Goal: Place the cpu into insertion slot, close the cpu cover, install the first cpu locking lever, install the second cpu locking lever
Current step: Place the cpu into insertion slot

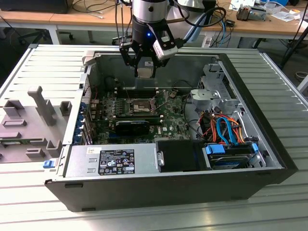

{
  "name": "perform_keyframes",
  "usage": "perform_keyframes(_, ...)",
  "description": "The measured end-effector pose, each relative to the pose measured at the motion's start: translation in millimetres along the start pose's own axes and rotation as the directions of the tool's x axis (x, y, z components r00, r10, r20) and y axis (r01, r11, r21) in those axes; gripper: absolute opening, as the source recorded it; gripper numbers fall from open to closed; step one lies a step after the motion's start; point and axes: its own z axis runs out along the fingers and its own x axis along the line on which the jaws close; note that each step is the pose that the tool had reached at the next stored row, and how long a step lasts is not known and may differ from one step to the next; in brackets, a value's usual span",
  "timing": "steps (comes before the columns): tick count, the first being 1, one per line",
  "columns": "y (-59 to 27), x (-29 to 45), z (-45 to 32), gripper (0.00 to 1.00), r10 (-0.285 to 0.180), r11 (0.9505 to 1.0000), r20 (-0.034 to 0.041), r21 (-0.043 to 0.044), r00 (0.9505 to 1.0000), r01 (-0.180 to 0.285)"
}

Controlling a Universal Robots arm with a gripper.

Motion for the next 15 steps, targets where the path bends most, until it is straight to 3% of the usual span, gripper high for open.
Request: perform_keyframes(15, -2.7, -0.1, 3.2, 0.54, 0.000, 1.0000, 0.0001, 0.0008, 1.0000, 0.000)
